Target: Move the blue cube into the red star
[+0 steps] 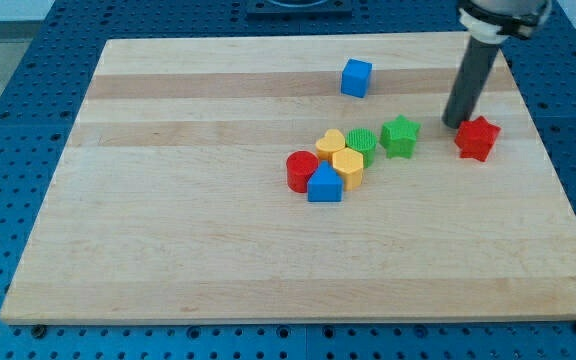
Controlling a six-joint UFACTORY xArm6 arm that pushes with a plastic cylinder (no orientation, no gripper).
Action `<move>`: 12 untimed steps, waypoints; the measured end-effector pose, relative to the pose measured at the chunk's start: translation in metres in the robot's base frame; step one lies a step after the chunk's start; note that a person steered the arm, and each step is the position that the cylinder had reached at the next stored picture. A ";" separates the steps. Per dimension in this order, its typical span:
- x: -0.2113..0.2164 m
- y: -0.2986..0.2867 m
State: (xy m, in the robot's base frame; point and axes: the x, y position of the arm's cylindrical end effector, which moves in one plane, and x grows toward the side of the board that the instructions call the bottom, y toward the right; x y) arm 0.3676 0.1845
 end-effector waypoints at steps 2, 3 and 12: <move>-0.031 -0.094; -0.035 -0.151; -0.079 -0.070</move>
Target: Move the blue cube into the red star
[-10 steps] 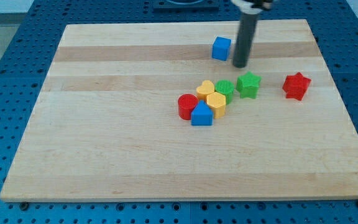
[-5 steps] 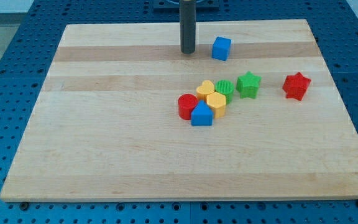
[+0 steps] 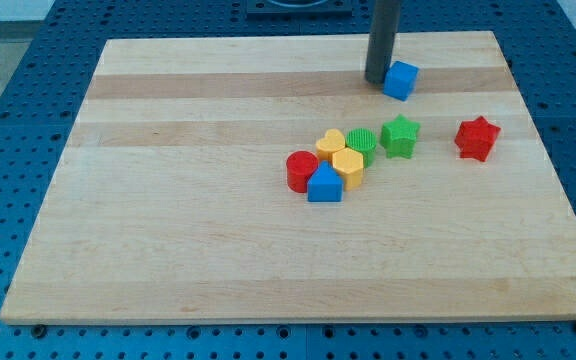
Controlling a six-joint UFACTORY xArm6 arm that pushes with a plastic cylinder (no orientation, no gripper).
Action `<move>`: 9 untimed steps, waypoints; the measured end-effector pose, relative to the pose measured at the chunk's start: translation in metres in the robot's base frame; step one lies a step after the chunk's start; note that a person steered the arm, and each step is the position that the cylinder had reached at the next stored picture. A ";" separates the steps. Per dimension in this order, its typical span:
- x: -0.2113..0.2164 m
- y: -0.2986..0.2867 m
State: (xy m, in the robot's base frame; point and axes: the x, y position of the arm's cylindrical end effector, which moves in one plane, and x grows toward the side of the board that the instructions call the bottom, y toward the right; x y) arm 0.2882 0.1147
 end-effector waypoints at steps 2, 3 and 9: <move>0.000 0.040; 0.003 0.054; 0.062 0.085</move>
